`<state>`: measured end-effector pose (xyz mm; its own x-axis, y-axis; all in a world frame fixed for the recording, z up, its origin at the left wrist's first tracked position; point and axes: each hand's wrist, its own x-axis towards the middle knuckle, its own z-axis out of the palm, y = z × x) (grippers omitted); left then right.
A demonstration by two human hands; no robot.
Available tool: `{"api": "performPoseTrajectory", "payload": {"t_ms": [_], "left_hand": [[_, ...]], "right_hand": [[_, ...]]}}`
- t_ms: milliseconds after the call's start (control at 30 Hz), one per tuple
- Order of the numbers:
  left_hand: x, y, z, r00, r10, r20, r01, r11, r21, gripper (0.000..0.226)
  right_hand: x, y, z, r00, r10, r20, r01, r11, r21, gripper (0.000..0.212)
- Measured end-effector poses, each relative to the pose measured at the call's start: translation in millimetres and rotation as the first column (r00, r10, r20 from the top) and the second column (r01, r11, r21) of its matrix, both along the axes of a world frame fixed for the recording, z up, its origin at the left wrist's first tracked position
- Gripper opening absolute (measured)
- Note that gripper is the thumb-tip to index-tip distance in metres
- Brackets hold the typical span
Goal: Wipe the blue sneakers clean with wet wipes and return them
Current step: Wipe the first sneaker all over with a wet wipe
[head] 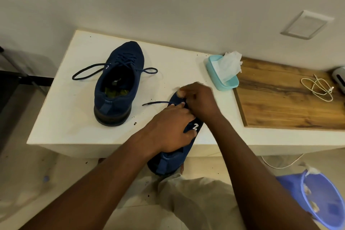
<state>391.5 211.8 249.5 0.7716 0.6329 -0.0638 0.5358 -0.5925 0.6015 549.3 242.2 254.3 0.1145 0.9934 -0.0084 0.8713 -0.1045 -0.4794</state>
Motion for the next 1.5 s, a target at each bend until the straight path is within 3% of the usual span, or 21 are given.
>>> {"api": "performPoseTrajectory", "payload": {"t_ms": [100, 167, 233, 300, 400, 467, 567, 633, 733, 867, 1000, 1167, 1233, 1333, 1400, 1500], "left_hand": [[-2.8, 0.5, 8.3, 0.998, 0.051, 0.036, -0.047, 0.994, -0.094, 0.044], [-3.6, -0.8, 14.2, 0.997, 0.046, 0.055, -0.038, 0.99, -0.139, 0.051], [-5.4, -0.7, 18.2, 0.996, 0.052, 0.066, -0.039, 0.982, -0.184, 0.049], [-8.6, 1.3, 19.6, 0.993, 0.071, 0.092, -0.049, 0.972, -0.229, 0.053], [-17.7, 6.9, 19.0, 0.977, 0.163, 0.138, -0.121, 0.956, -0.268, 0.053], [-22.7, 8.1, 17.8, 0.967, 0.209, 0.148, -0.169, 0.955, -0.243, 0.057], [-24.4, 7.9, 14.1, 0.924, 0.348, 0.159, -0.322, 0.932, -0.167, 0.055], [-23.2, 9.8, 10.2, 0.899, 0.416, 0.138, -0.387, 0.901, -0.194, 0.042], [-21.9, 8.5, 11.7, 0.862, 0.467, 0.198, -0.429, 0.879, -0.209, 0.036], [-18.2, 3.1, 30.8, 0.818, 0.472, 0.329, -0.467, 0.879, -0.1, 0.043], [5.1, -14.0, 39.5, 0.931, 0.305, 0.2, -0.325, 0.943, 0.07, 0.057], [39.5, -48.7, 23.3, 0.983, 0.153, -0.096, -0.127, 0.964, 0.234, 0.074], [41.0, -52.2, 20.0, 0.984, 0.152, -0.093, -0.123, 0.955, 0.268, 0.074], [33.1, -46.1, 20.0, 0.982, 0.177, -0.061, -0.153, 0.947, 0.284, 0.072], [30.5, -43.4, 22.0, 0.984, 0.168, -0.053, -0.147, 0.95, 0.275, 0.071], [32.0, -45.6, 23.1, 0.986, 0.165, -0.032, -0.15, 0.95, 0.273, 0.071]], "right_hand": [[4.9, -4.8, 8.1, 0.99, 0.137, 0.04, -0.132, 0.986, -0.105, 0.035], [28.9, 1.8, 5.6, 0.982, 0.034, 0.185, -0.014, 0.995, -0.104, 0.034], [33.8, 4.0, 2.0, 0.955, -0.086, 0.284, 0.09, 0.996, -0.001, 0.03], [15.6, 1.4, 0.8, 0.977, 0.014, 0.211, -0.024, 0.999, 0.041, 0.03], [3.4, -6.5, 7.5, 0.961, 0.271, 0.047, -0.27, 0.962, -0.041, 0.031], [19.1, -2.4, 7.3, 0.978, 0.179, 0.104, -0.18, 0.984, 0.002, 0.031], [35.6, -2.0, -0.4, 0.976, -0.114, 0.185, 0.09, 0.987, 0.133, 0.026], [28.9, -0.5, -3.3, 0.975, -0.141, 0.173, 0.114, 0.981, 0.159, 0.023], [19.0, -0.5, 0.9, 0.998, -0.053, 0.03, 0.05, 0.994, 0.095, 0.027], [25.9, -5.6, 21.6, 0.956, -0.192, -0.221, 0.259, 0.906, 0.334, 0.021], [35.9, -6.4, 23.0, 0.889, -0.294, -0.351, 0.413, 0.844, 0.341, 0.019], [48.9, -8.5, 17.8, 0.924, -0.312, -0.219, 0.369, 0.877, 0.308, 0.021], [47.9, -14.9, 25.9, 0.954, -0.265, -0.142, 0.296, 0.909, 0.293, 0.017], [29.7, -35.6, 34.6, 0.998, 0.025, -0.061, -0.013, 0.982, 0.189, 0.021], [24.8, -43.0, 37.7, 0.988, 0.156, 0.016, -0.157, 0.98, 0.12, 0.024], [33.6, -22.2, 40.3, 0.983, 0.024, 0.184, -0.062, 0.976, 0.207, 0.022]]}}
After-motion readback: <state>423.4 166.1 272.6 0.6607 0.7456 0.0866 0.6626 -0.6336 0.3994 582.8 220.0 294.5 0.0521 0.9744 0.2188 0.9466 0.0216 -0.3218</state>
